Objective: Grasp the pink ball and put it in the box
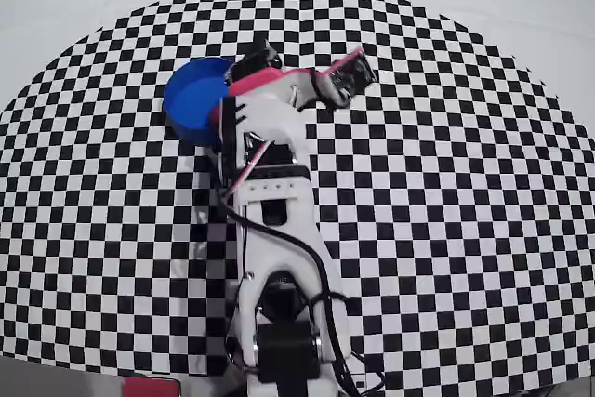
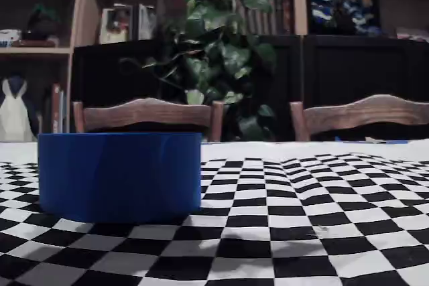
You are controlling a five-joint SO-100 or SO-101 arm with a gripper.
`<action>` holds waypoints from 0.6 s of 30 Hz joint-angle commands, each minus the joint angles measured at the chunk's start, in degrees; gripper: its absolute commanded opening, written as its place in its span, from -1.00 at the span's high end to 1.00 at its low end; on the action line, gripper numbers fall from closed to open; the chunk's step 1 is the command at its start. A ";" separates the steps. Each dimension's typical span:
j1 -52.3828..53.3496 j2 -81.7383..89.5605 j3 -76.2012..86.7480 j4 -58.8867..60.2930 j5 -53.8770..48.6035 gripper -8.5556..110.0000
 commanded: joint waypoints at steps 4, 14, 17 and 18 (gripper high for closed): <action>5.89 22.59 15.56 8.53 5.36 0.85; 6.42 45.35 29.44 27.69 12.48 0.85; 6.77 48.43 31.20 31.11 14.59 0.85; 6.77 49.57 31.38 33.13 15.21 0.85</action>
